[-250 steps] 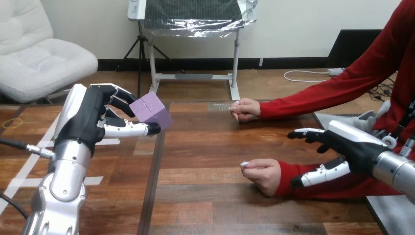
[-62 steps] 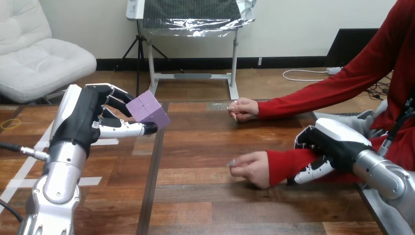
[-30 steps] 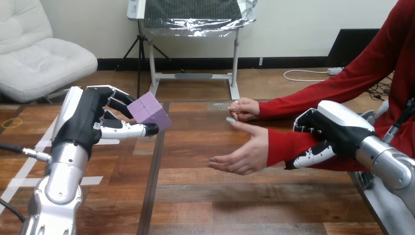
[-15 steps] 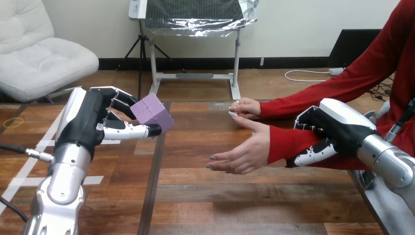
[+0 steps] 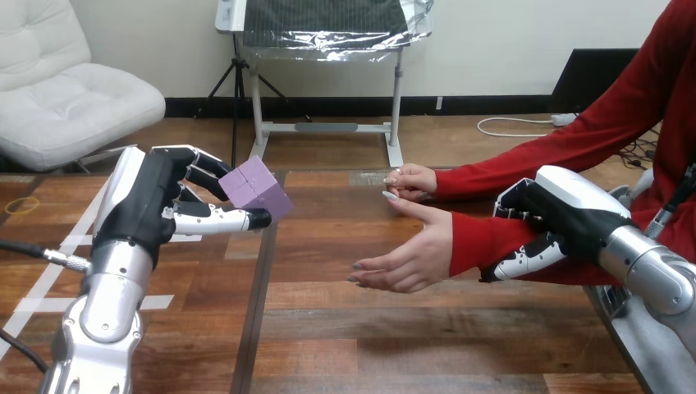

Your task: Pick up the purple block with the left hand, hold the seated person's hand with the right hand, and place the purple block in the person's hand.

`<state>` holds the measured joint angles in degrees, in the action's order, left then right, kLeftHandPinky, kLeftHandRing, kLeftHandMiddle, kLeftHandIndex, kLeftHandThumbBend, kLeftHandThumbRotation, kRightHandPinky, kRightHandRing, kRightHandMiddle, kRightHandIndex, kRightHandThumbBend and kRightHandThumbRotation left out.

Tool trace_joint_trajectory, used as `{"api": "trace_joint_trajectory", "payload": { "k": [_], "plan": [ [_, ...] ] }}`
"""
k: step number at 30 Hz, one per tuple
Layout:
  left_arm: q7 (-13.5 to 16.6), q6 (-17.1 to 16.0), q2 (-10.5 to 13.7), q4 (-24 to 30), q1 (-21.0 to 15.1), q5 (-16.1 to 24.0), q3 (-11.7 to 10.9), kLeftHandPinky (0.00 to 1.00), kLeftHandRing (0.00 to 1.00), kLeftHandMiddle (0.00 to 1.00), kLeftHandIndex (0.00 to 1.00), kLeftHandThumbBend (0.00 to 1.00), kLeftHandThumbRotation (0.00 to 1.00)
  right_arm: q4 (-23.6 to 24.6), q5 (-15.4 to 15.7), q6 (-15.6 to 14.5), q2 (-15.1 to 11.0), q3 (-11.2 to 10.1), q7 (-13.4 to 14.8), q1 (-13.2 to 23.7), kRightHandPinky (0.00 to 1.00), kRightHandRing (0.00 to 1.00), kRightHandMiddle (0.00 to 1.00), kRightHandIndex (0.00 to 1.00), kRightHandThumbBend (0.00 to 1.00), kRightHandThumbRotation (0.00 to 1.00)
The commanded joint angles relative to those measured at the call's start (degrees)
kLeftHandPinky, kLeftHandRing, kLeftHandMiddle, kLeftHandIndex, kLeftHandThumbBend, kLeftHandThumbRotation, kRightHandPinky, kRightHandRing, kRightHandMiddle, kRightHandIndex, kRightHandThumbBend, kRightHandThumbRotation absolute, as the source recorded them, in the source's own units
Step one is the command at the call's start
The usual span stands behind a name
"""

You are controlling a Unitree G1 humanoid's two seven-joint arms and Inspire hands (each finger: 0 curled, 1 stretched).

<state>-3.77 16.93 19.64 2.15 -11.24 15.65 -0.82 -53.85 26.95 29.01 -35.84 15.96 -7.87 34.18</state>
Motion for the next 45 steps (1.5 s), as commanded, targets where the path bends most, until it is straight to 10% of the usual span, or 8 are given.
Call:
{"api": "trace_joint_trajectory", "payload": {
  "k": [1,24,45],
  "plan": [
    [0.92,-0.44,-0.60,0.18,-3.60,0.58,0.53,0.20,0.28,0.36,0.44,0.67,0.00,3.90,-0.90,0.48,0.01,-1.40,-0.15,4.80,0.28,0.32,0.37,0.37,0.76,0.17],
    [2.31,-7.75,-3.93,-9.17,-8.03,0.06,2.70,0.23,0.31,0.38,0.44,0.68,0.00,8.52,-1.04,-3.32,1.76,-1.08,-2.63,4.51,0.31,0.35,0.40,0.40,0.77,0.23],
    [2.98,-7.84,-6.46,-14.67,-12.35,0.81,4.15,0.24,0.32,0.39,0.44,0.70,0.00,11.12,-2.05,-4.07,3.48,-1.18,-4.03,5.22,0.30,0.34,0.39,0.39,0.76,0.22]
  ]
}}
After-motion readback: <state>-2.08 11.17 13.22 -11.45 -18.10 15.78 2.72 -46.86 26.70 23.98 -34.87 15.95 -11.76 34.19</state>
